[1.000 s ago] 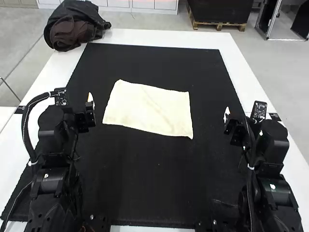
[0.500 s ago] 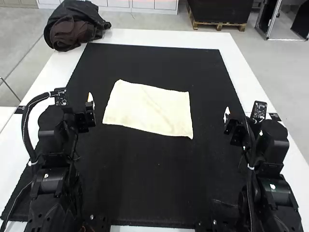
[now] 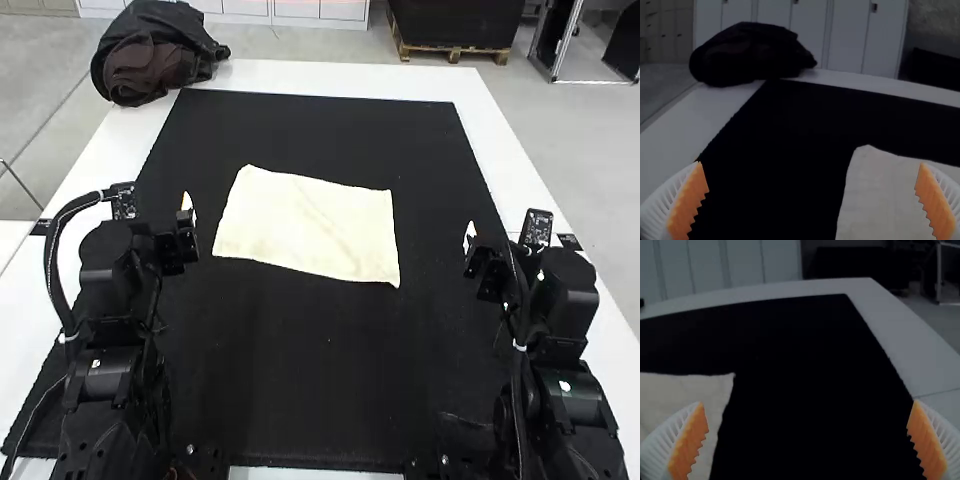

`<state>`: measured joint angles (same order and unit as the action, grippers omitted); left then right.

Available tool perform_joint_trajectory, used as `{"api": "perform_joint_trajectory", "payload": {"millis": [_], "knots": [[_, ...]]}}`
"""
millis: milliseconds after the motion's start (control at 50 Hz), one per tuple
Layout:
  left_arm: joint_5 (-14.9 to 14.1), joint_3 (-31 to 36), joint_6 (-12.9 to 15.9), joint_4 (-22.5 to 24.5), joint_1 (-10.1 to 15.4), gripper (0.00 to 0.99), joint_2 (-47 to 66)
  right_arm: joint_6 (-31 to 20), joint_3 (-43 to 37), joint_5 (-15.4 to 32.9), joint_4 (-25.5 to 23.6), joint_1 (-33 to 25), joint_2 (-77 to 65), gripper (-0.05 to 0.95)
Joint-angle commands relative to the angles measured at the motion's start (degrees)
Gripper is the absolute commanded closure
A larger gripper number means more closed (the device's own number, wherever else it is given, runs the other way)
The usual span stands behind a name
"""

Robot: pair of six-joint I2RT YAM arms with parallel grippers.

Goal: Fold the towel.

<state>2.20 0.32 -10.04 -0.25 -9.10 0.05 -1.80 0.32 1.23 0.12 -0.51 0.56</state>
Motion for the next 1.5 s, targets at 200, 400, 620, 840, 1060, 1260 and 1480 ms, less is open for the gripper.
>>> {"api": "perform_joint_trajectory", "payload": {"millis": [200,400,620,840,1060,1260,1480], "knots": [[0.8,-0.3,-0.8,0.2,0.0,0.026,-0.3,-0.5,-0.3,-1.3,-0.1,-0.7,-0.3,-0.02],[0.8,-0.3,-0.8,0.2,-0.1,0.028,-0.3,-0.5,-0.3,-1.3,-0.3,-0.7,-0.4,-0.02],[0.8,-0.2,-0.8,0.3,-0.1,0.028,-0.2,-0.6,-0.3,-1.3,-0.2,-0.7,-0.4,-0.02],[0.8,-0.2,-0.8,0.3,0.1,0.028,-0.3,-0.7,-0.3,-1.3,-0.2,-0.7,-0.3,-0.02],[0.8,-0.2,-0.7,0.3,0.1,0.03,-0.3,-0.7,-0.3,-1.3,-0.1,-0.7,-0.4,-0.02],[0.7,-0.2,4.0,5.9,0.1,0.03,-0.2,-9.4,-0.3,-1.2,5.9,-0.7,-0.3,-0.02],[-0.3,-0.1,19.0,17.9,0.3,0.092,-0.2,-15.1,-0.1,1.9,19.0,-0.7,-0.4,0.0]]}}
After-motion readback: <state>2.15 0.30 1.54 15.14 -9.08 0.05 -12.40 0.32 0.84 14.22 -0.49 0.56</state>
